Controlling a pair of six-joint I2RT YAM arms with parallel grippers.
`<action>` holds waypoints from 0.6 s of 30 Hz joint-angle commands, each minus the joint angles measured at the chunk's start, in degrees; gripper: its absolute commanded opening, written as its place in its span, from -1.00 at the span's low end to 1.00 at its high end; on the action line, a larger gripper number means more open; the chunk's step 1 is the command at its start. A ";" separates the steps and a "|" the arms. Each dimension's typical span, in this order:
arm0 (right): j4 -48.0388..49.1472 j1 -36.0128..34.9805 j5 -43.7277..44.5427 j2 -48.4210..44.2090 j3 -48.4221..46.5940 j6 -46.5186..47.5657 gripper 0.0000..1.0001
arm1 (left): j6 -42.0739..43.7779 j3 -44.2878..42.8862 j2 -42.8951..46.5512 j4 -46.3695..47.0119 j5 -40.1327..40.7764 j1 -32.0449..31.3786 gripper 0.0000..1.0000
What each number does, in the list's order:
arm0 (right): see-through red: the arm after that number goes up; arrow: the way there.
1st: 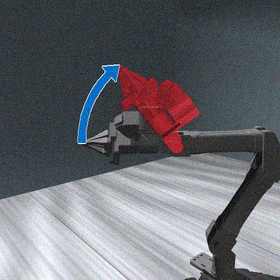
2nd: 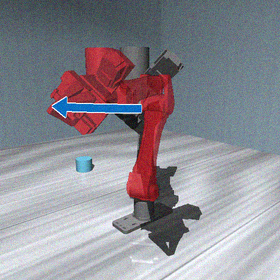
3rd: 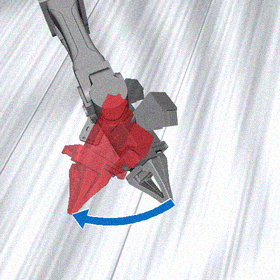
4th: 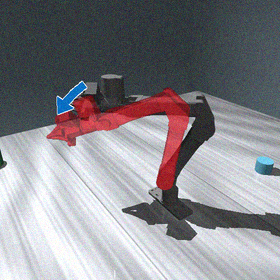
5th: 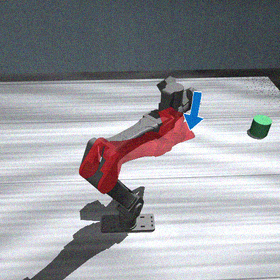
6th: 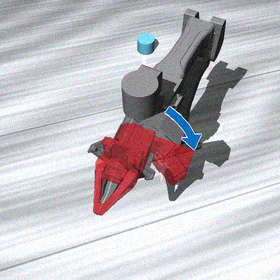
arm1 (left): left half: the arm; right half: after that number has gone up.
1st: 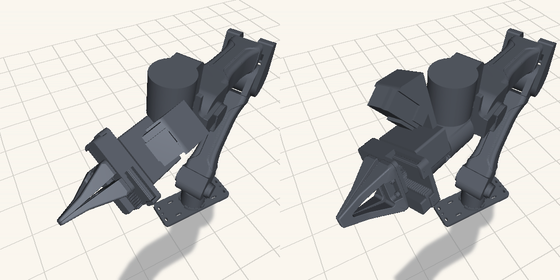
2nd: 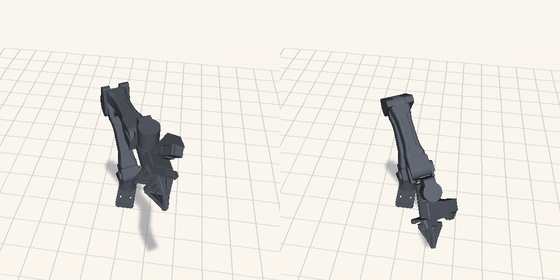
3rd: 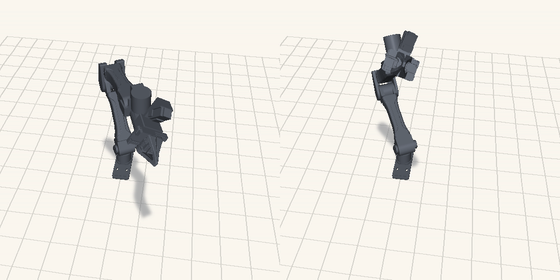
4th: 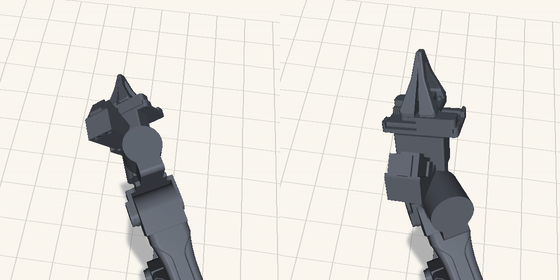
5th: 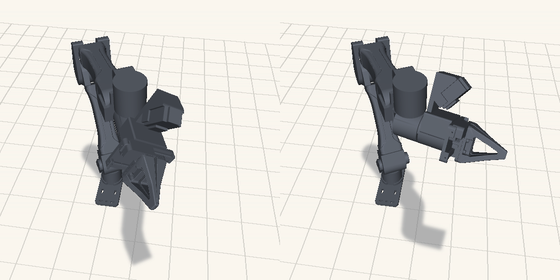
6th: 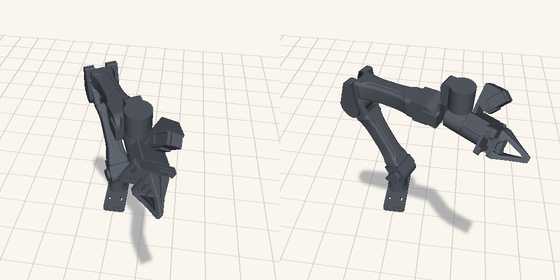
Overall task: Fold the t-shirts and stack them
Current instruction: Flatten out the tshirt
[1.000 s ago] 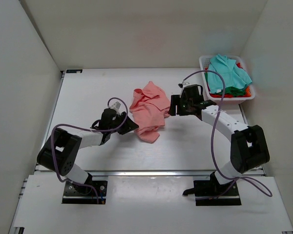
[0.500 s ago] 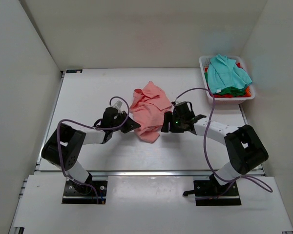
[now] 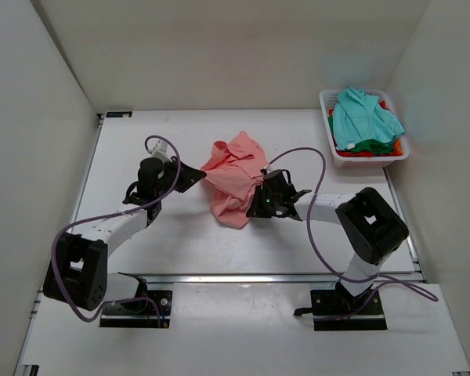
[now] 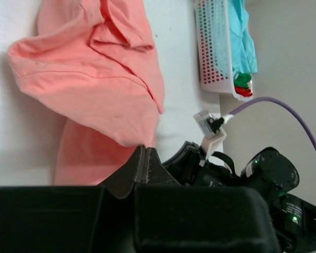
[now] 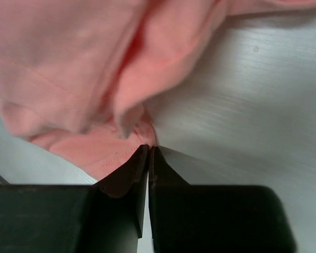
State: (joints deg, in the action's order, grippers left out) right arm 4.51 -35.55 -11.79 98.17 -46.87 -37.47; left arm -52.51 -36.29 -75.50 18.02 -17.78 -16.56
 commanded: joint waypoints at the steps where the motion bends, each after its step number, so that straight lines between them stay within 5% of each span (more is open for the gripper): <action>1: -1.69 0.91 0.80 -2.89 -0.76 -0.06 -1.00 | 2.93 -3.33 2.46 -4.13 0.20 2.66 -1.00; 12: -23.75 15.58 10.38 -25.30 -21.48 19.97 -1.00 | 11.55 -26.78 6.86 -20.63 3.19 15.84 -1.00; 18: -27.28 17.18 17.67 -32.15 -29.40 24.54 -1.00 | 15.33 -37.52 10.28 -27.50 5.74 16.56 -1.00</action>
State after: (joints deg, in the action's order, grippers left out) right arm -18.72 -18.24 0.56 68.93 -73.82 -17.93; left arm -40.36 -69.34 -68.84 -4.54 -13.85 -0.43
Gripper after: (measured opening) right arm 0.007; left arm 0.017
